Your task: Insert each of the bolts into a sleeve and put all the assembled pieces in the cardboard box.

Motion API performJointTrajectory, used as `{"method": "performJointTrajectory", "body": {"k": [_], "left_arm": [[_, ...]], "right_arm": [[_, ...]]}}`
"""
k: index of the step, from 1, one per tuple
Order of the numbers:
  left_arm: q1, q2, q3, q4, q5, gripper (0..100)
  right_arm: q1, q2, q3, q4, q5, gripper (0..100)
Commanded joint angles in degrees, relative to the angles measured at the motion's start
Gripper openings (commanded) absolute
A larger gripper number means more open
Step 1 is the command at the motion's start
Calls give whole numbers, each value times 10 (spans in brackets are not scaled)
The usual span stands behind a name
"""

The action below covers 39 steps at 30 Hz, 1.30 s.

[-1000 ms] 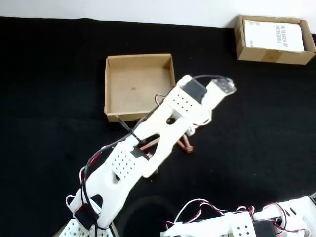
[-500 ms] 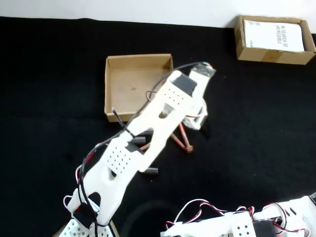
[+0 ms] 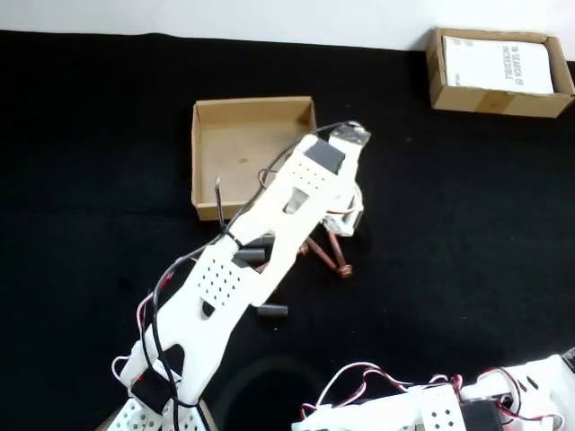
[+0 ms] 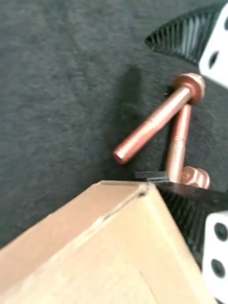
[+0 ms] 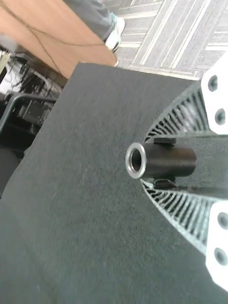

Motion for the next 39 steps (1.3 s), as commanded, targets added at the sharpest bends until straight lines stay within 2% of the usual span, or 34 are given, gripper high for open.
{"method": "performJointTrajectory", "body": {"k": [1, 5, 7, 10, 15, 17, 27, 39], "left_arm": [[12, -4, -7, -33, 25, 375], [8, 0, -5, -51, 48, 373], [6, 0, -4, -51, 54, 341], [0, 0, -7, -50, 51, 234], [-1, 0, -7, -49, 50, 0], [0, 0, -6, -46, 52, 24], [27, -10, -40, -33, 54, 8], [83, -10, -300, -29, 51, 8]], "right_arm": [[-13, -11, -18, 2, 3, 7], [-17, -11, -18, 2, 4, 7], [-17, -11, -18, 1, 4, 7], [-22, -11, -18, 1, 4, 7], [-31, -11, -18, 0, 3, 7], [-35, -11, -18, 0, 3, 7], [-35, -11, -18, 0, 2, 7], [-33, -11, -18, 0, 2, 7]]}}
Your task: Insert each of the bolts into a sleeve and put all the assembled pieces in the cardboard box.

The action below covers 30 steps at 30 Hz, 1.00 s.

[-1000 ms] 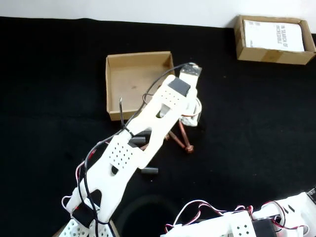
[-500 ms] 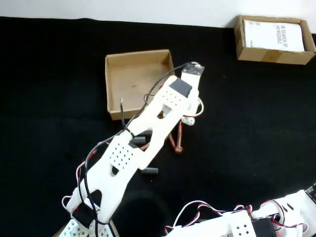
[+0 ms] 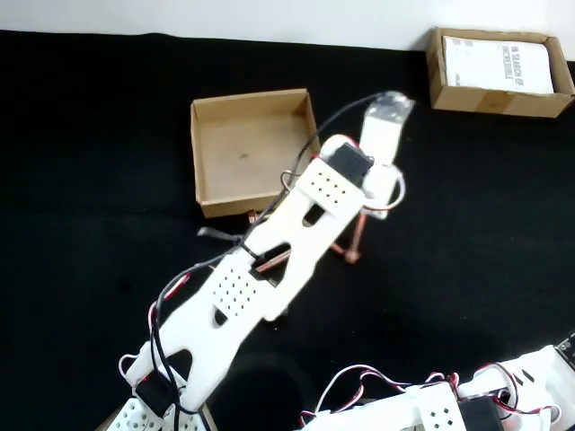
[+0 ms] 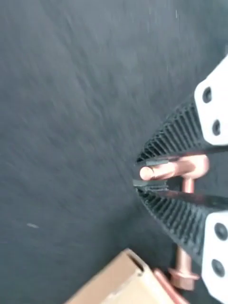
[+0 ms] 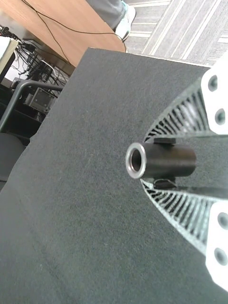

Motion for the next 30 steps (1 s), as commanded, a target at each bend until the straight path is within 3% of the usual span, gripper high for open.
{"method": "performJointTrajectory", "body": {"k": [1, 6, 12, 19, 28, 30], "left_arm": [[13, -15, -102, 2, 4, 8], [8, -32, -140, 11, 4, 8], [21, -49, -128, 142, -23, 8], [7, -33, -4, 141, -82, 8], [4, -38, 3, 143, -86, 10], [1, -48, 7, 144, -134, 10]], "right_arm": [[-4, -11, -18, 0, 2, 7], [-1, -11, -18, 0, 3, 7], [-3, -11, -19, -1, 3, 7], [-6, -11, -19, -1, 3, 7], [-7, -11, -19, -1, 3, 7], [-15, -11, -19, -1, 3, 7]]}}
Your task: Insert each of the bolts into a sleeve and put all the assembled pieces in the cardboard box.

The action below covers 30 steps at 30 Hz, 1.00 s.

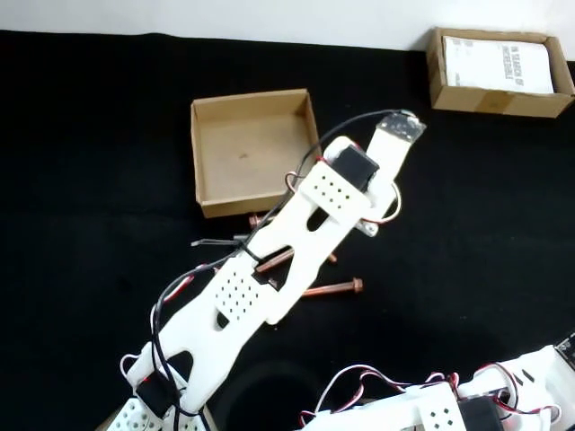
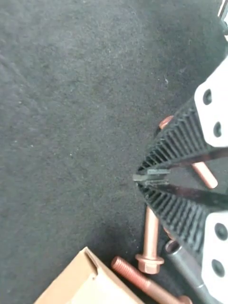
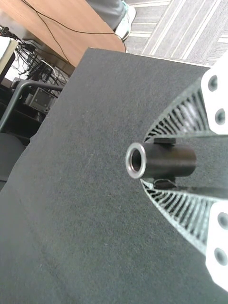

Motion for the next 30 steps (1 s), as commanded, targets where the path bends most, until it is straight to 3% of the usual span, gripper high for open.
{"method": "performJointTrajectory", "body": {"k": [1, 7, 11, 15, 21, 30], "left_arm": [[-7, -56, 10, 5, -78, 10], [17, -199, 196, 5, -217, 10], [50, -300, 390, 3, -260, 13], [70, -356, 523, 1, -273, 104], [58, -362, 543, 1, -270, 250], [55, -360, 545, -61, -270, 256]], "right_arm": [[-16, -11, -19, -1, 3, 7], [-18, -11, -19, -2, 2, 7], [-19, -11, -19, -2, 2, 7], [-36, -11, -18, -2, 2, 7], [-54, -11, -18, -2, 2, 7], [-42, -11, -15, -2, 3, 7]]}}
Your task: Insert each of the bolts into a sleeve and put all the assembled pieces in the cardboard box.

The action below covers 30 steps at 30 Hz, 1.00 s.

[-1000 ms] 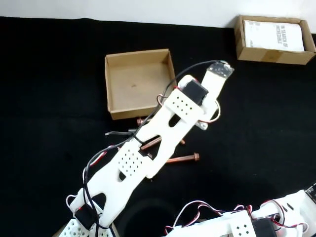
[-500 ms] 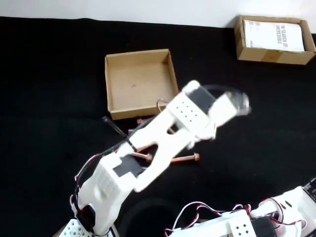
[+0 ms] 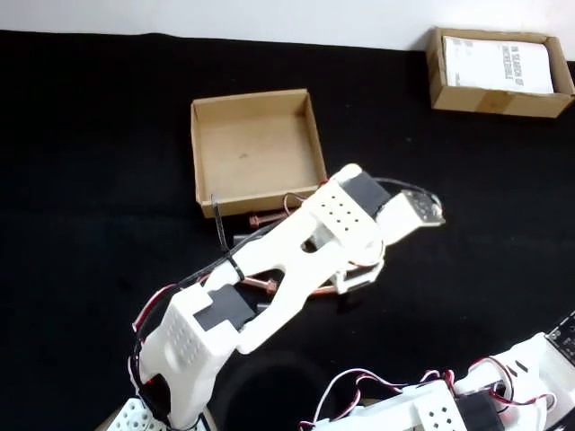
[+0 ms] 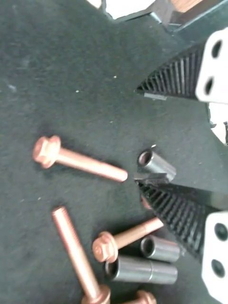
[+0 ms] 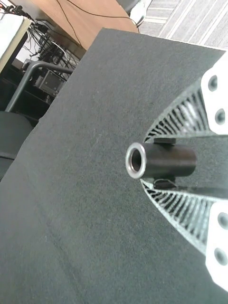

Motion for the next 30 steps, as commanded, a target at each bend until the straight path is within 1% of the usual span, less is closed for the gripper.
{"method": "performJointTrajectory", "body": {"k": [1, 8, 14, 27, 30], "left_arm": [[1, -31, -1, -23, -3, 256], [-5, 40, -6, -52, -5, 256], [-16, 62, -7, -101, -5, 256], [-26, 122, -7, -119, -6, 255], [-31, 138, -7, -140, -6, 255]], "right_arm": [[10, -11, -15, -2, 3, 7], [12, -11, -15, -2, 4, 7], [8, -11, -15, -2, 4, 7], [-2, -11, -18, -2, 4, 7], [-2, -11, -18, -2, 4, 7]]}}
